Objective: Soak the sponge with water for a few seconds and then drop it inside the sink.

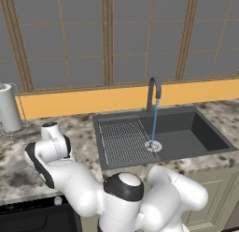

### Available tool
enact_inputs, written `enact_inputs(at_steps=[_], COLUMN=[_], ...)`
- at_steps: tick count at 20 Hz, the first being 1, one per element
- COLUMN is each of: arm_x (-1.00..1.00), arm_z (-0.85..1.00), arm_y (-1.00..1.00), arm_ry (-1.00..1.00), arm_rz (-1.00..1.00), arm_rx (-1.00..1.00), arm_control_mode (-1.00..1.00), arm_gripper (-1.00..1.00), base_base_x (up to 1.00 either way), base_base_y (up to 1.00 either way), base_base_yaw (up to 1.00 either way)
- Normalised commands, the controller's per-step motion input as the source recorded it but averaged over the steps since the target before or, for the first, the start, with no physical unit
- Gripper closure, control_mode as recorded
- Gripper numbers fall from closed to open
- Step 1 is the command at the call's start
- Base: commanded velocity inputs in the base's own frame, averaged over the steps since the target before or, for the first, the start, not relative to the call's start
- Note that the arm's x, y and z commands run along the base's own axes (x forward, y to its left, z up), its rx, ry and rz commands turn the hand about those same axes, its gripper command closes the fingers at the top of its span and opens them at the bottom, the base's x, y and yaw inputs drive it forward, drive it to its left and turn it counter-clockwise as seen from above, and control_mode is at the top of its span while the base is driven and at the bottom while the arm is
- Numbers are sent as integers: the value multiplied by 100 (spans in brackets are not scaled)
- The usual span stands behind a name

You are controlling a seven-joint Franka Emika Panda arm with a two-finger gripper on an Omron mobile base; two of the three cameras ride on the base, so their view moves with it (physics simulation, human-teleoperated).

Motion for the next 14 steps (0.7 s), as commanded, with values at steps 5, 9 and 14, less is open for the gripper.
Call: enact_inputs(at_steps=[5, 9, 14], arm_x=[0, 0, -1], arm_z=[0, 0, 30], arm_y=[0, 0, 0], arm_ry=[0, 0, -8], arm_rz=[0, 0, 0], arm_rx=[0, 0, 0], arm_control_mode=[-100, -100, -100], arm_gripper=[100, 100, 100], base_base_x=[0, 0, 0], base_base_y=[0, 0, 0], base_base_yaw=[0, 0, 0])
